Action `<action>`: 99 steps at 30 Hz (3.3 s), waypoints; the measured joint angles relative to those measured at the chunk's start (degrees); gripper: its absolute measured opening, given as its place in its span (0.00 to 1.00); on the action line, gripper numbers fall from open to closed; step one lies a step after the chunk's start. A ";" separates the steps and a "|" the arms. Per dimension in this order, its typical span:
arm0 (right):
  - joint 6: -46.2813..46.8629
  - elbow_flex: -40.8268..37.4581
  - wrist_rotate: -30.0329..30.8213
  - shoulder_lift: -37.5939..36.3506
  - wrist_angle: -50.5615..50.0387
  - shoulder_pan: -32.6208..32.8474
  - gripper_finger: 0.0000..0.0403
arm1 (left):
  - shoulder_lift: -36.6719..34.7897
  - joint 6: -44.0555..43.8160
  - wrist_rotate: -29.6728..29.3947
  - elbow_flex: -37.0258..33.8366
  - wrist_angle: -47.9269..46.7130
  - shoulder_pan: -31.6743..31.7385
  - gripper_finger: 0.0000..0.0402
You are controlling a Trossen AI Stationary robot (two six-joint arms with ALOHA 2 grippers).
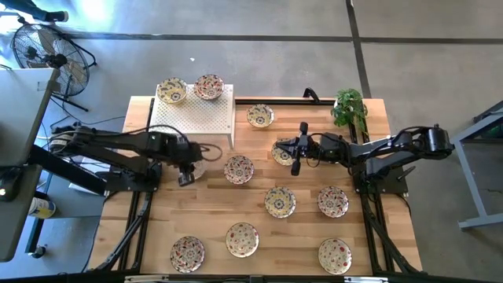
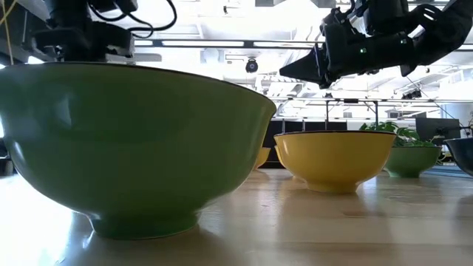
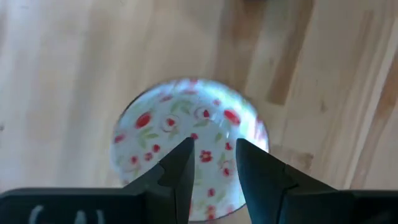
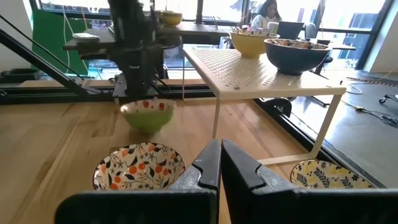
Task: Pick & Place Mini bowls
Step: Put the green patterned bowl on the shelf
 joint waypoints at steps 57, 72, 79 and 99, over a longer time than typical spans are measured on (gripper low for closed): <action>-0.15 0.00 0.00 0.00 -0.92 0.01 0.00 | 9.27 -1.85 0.73 21.21 -2.46 -8.29 0.03; -0.09 0.00 0.00 0.00 -0.48 0.00 0.00 | 9.82 11.89 -14.82 32.55 -23.23 9.09 0.01; -0.15 0.00 -0.02 0.00 -0.50 0.02 0.00 | 12.29 19.52 -12.31 32.39 -22.57 17.48 0.01; -0.22 0.00 -0.02 0.00 -0.90 0.00 0.00 | 13.72 24.06 -7.81 32.42 -22.57 24.84 0.02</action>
